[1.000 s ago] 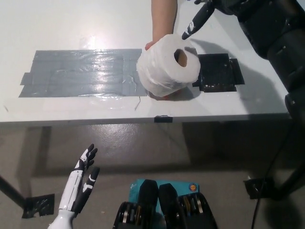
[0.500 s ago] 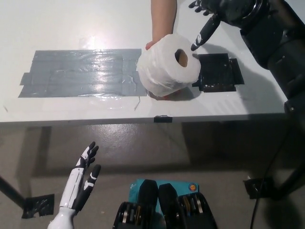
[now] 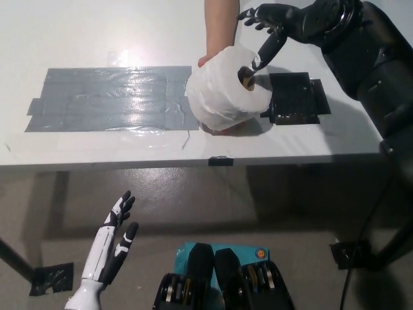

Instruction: A person hands over a roll of toilet paper to the robot , and the robot inserts its right thumb into the hole in the centre to grab the roll, and then places it on the balck area on the desk.

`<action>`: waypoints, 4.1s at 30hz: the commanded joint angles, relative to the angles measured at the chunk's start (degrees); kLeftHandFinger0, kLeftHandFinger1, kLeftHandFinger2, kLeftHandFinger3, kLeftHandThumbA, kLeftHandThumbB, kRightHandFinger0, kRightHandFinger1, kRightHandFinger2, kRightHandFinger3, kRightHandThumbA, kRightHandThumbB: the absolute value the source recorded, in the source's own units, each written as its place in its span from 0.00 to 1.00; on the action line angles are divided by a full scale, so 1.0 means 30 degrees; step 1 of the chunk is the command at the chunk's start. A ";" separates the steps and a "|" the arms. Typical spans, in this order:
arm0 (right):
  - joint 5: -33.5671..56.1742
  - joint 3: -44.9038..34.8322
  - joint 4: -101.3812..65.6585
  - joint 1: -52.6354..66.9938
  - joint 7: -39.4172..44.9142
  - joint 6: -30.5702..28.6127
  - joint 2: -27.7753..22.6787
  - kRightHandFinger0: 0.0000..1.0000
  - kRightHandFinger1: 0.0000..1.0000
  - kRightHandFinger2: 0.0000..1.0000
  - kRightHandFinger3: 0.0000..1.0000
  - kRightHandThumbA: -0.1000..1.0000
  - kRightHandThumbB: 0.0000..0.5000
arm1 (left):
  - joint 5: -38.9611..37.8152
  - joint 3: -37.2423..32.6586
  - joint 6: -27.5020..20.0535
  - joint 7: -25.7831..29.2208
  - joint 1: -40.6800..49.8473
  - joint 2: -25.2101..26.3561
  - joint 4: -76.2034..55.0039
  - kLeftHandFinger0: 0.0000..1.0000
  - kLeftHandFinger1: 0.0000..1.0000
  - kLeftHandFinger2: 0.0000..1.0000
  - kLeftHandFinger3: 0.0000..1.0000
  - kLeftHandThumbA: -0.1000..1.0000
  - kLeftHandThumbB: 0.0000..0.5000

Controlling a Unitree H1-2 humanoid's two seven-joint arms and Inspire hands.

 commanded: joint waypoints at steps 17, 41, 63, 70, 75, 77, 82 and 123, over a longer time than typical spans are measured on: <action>-0.0883 0.0143 0.0439 -0.0510 -0.0448 0.0370 0.0468 1.00 1.00 1.00 1.00 1.00 0.77 | 0.0044 -0.0189 -0.0503 0.0122 -0.0196 0.0366 -0.0256 1.00 1.00 1.00 1.00 0.94 0.35; -0.1408 -0.0105 0.0117 0.0156 -0.4552 0.0988 0.1309 1.00 1.00 1.00 1.00 1.00 1.00 | 0.0161 -0.0268 -0.0284 0.0166 -0.0080 0.0327 -0.0451 1.00 1.00 1.00 1.00 0.94 0.39; -0.0831 -0.1251 0.0585 0.2081 -0.7985 -0.0273 0.2184 1.00 1.00 1.00 1.00 0.69 0.71 | 0.0029 -0.0239 -0.0426 0.0082 -0.0236 0.0432 -0.0428 1.00 1.00 1.00 1.00 0.94 0.41; -0.1802 -0.0497 0.0811 0.2671 -0.7951 -0.0704 0.2024 0.08 0.34 0.46 0.39 0.00 0.51 | -0.0224 -0.0205 -0.0427 -0.0002 -0.0381 0.0392 -0.0495 1.00 1.00 1.00 1.00 0.93 0.39; -0.0016 -0.2106 0.0839 0.2952 -0.6292 -0.0779 0.1451 0.03 0.38 0.80 0.75 0.00 0.53 | -0.0290 -0.0167 -0.0507 0.0004 -0.0674 0.0452 -0.0328 1.00 1.00 1.00 1.00 0.93 0.39; 0.0562 -0.2877 0.0845 0.2965 -0.6038 -0.0964 0.1183 0.04 0.50 0.88 0.82 0.00 0.56 | -0.0295 -0.0197 -0.0551 0.0008 -0.0908 0.0425 -0.0158 1.00 1.00 1.00 1.00 0.93 0.39; 0.2300 -0.5602 0.0805 0.2665 -0.6426 -0.0094 0.0958 0.13 0.68 1.00 0.92 0.00 0.64 | -0.0447 -0.0248 -0.0461 -0.0094 -0.1384 0.0428 0.0083 1.00 1.00 1.00 1.00 0.91 0.35; 0.5015 -0.9444 -0.0476 0.0955 -0.3393 0.1643 -0.3298 0.03 0.56 1.00 1.00 0.00 0.26 | -0.0264 -0.0246 -0.0675 0.0193 -0.1797 0.0272 0.0756 1.00 1.00 1.00 1.00 0.91 0.30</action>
